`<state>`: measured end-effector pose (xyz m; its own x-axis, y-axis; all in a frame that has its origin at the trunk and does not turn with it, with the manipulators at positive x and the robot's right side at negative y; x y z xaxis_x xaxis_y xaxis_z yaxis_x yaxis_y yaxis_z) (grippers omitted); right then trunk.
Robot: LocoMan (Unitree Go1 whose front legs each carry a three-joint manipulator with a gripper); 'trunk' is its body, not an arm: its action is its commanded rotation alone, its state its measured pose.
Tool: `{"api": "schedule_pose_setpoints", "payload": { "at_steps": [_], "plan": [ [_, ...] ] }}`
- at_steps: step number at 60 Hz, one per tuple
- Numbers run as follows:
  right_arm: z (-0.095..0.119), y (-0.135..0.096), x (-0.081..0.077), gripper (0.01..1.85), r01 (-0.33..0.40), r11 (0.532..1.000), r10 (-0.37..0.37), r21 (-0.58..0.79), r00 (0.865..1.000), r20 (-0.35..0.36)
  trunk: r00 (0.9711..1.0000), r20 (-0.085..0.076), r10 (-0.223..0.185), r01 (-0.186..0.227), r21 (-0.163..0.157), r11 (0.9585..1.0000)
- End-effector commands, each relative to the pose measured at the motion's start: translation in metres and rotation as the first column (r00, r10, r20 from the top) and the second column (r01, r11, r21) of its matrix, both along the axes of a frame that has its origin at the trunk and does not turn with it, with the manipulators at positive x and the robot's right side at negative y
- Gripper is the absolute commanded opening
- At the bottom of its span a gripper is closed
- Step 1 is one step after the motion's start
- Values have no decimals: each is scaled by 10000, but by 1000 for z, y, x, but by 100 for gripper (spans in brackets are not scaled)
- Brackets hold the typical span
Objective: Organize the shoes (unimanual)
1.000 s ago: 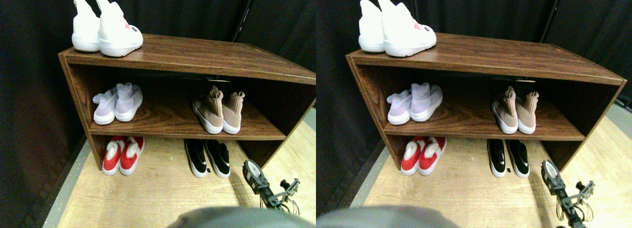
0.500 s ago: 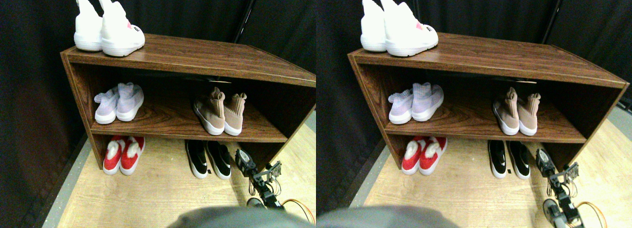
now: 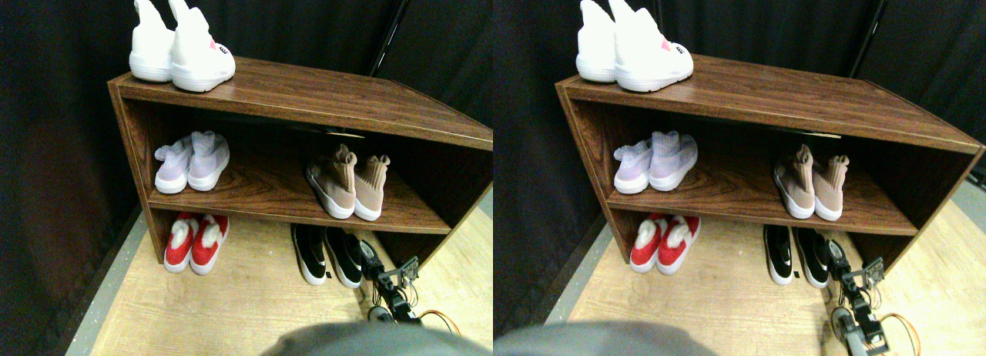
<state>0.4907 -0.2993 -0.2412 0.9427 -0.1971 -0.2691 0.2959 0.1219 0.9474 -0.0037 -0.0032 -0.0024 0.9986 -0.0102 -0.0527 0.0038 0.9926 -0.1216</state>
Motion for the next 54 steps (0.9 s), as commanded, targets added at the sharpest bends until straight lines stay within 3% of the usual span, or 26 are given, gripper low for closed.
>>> {"api": "schedule_pose_setpoints", "payload": {
  "at_steps": [1,15,23,54],
  "plan": [
    [-3,1,5,6,262,9994,-265,232,9995,145,9996,-204,216,-219,-140,9997],
    [-13,3,14,6,325,9986,-325,418,9995,-20,9993,-292,249,-253,-138,9996],
    [-15,7,14,6,214,9985,-216,499,9998,29,9990,-390,214,-218,-98,9997],
    [-12,24,8,6,261,9964,-293,804,9988,386,9988,-474,78,-79,-36,10000]
  ]
}}
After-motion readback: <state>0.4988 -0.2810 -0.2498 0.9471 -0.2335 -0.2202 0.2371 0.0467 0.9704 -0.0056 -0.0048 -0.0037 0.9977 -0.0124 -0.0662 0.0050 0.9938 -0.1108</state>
